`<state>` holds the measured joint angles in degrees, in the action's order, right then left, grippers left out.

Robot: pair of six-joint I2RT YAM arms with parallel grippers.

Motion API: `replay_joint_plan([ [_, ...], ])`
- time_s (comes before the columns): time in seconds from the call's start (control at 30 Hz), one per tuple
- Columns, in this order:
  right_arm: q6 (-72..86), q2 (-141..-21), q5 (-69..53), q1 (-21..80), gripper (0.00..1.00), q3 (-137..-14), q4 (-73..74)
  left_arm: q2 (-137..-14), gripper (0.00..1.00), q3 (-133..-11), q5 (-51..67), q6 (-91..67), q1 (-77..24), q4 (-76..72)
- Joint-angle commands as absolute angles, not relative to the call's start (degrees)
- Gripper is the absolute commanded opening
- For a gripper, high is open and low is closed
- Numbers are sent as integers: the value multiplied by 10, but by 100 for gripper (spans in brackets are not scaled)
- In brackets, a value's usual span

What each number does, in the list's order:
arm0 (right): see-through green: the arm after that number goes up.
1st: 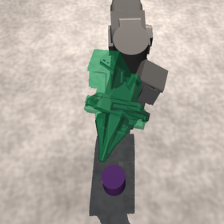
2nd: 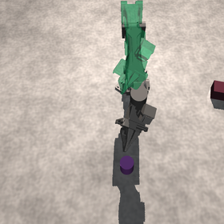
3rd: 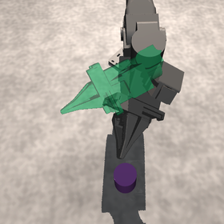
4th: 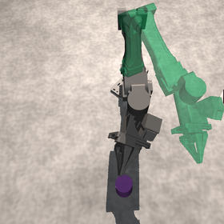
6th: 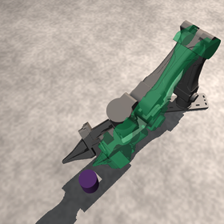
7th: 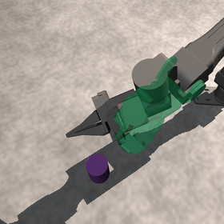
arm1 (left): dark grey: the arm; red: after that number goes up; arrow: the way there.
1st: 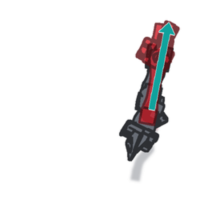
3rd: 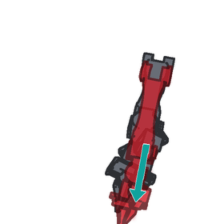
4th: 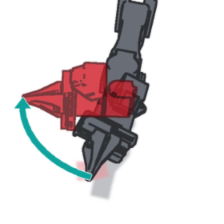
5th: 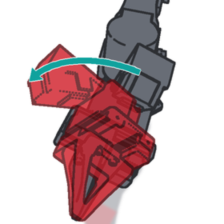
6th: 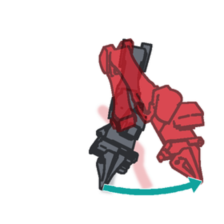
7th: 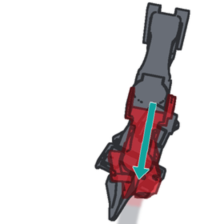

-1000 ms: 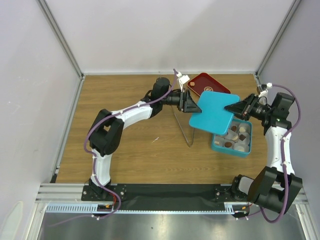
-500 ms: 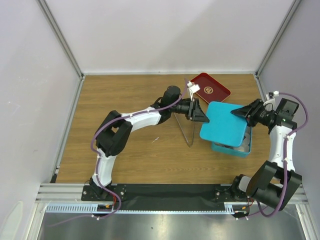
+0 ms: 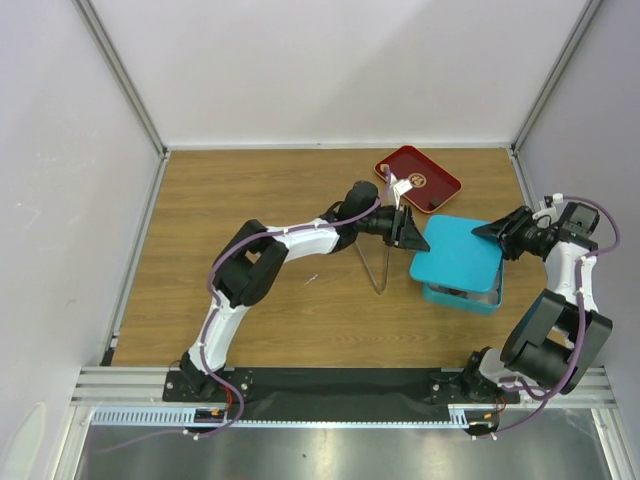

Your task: Pack the chocolate

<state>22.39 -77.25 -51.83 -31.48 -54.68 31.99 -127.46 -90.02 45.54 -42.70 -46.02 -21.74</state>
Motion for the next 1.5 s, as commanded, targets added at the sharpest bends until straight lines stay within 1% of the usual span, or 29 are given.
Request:
replay_joint_plan([
  [0.0,210,-788,-491,-316,42,-568,283,-1277,49,-938,459,-440,-478,-266],
  [0.1,207,-800,-479,-320,46,-570,277,-1289,49,-940,458,-442,-477,-279],
  [0.17,207,-807,-474,-320,46,-573,272,-1302,49,-944,458,-444,-478,-286],
  [0.3,236,-810,-476,-318,46,-556,213,-1319,49,-959,455,-444,-482,-290],
  [0.43,230,-833,-469,-315,47,-570,210,-1332,48,-973,450,-441,-485,-279],
  [0.53,229,-860,-470,-316,46,-577,210,-1332,50,-978,438,-418,-489,-244],
  [0.63,222,-886,-487,-316,40,-577,200,-1332,52,-985,425,-397,-492,-221],
  [0.7,215,-897,-489,-316,40,-581,203,-1332,54,-986,422,-391,-492,-216],
  [0.87,194,-904,-474,-324,45,-592,227,-1332,56,-991,415,-374,-494,-193],
  [1.0,193,-904,-463,-331,46,-594,228,-1334,57,-998,408,-358,-499,-175],
  [1.2,180,-913,-447,-333,50,-598,239,-1343,57,-1005,407,-355,-504,-167],
  [1.47,176,-915,-447,-334,50,-591,235,-1343,58,-1009,395,-332,-504,-138],
])
